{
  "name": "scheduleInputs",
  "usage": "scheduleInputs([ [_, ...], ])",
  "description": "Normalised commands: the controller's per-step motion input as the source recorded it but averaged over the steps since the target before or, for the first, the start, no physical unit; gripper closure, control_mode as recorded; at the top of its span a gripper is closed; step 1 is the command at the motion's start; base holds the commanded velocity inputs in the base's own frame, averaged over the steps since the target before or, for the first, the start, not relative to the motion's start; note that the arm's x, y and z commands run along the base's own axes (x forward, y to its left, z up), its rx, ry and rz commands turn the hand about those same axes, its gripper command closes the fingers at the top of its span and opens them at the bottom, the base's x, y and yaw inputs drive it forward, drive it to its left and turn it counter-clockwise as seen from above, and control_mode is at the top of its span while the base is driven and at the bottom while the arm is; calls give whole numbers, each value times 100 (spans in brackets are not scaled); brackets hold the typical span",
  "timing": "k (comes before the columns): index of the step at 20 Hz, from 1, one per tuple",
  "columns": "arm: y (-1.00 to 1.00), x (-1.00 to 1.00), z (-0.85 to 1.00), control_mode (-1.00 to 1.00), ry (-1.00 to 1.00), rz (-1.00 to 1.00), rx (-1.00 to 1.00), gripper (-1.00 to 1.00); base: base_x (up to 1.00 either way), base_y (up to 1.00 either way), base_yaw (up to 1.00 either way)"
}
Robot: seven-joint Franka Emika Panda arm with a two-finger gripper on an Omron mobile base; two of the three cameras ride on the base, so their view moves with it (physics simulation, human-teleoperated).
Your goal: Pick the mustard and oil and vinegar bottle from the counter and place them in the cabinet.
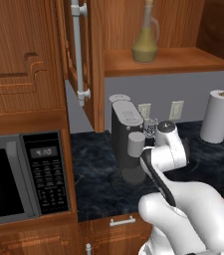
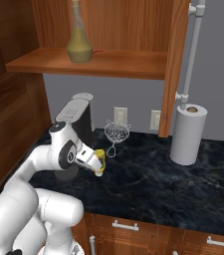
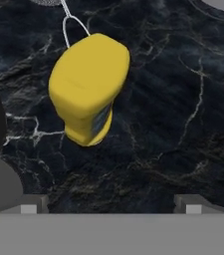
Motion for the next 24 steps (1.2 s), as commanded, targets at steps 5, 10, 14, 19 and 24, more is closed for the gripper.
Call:
scheduleInputs([
  [5,33,20,-24,-100,0,-8,-1,-100,0,0,0],
  [10,-4,-41,-5,-100,-4,11,0,-100,0,0,0],
  [14,-22,-77,-1,-100,-9,28,0,-100,0,0,0],
  [19,-35,-59,-3,-100,-8,33,0,-100,0,0,0],
  [24,-33,-19,-3,-100,-6,27,1,-100,0,0,0],
])
